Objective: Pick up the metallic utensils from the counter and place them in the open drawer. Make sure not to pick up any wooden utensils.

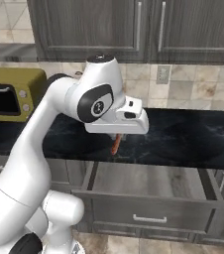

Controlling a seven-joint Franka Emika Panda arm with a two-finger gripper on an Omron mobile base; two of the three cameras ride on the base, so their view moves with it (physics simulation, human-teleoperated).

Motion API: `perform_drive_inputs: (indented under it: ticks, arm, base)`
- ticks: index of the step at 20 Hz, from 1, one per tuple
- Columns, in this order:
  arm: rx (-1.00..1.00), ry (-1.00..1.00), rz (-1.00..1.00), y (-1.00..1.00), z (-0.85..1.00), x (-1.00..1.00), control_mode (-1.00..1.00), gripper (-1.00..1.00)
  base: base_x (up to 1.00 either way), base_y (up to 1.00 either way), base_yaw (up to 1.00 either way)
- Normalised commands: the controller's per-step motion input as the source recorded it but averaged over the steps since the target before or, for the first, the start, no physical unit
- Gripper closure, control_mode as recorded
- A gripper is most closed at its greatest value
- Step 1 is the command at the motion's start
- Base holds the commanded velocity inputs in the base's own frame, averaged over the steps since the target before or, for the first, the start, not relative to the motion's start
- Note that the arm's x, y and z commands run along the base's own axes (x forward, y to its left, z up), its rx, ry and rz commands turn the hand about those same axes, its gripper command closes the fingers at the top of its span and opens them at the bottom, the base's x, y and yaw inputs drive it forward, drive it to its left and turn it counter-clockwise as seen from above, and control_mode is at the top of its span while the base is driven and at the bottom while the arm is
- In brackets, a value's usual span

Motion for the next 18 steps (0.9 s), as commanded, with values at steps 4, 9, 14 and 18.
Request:
perform_drive_inputs:
  ticks: [4,9,14,18]
  arm:
    - [0.0,0.0,0.0,0.0,0.0,0.0,1.0,1.0]
    - [0.0,0.0,0.0,0.0,0.0,0.0,1.0,1.0]
    - [0.0,0.0,0.0,0.0,0.0,0.0,1.0,1.0]
    - [0.0,0.0,0.0,0.0,0.0,0.0,1.0,1.0]
  base:
    - [0.0,-0.39,0.3]
    - [0.0,0.0,0.02]
    - [0.0,0.0,0.0]
    - [0.0,0.0,0.0]
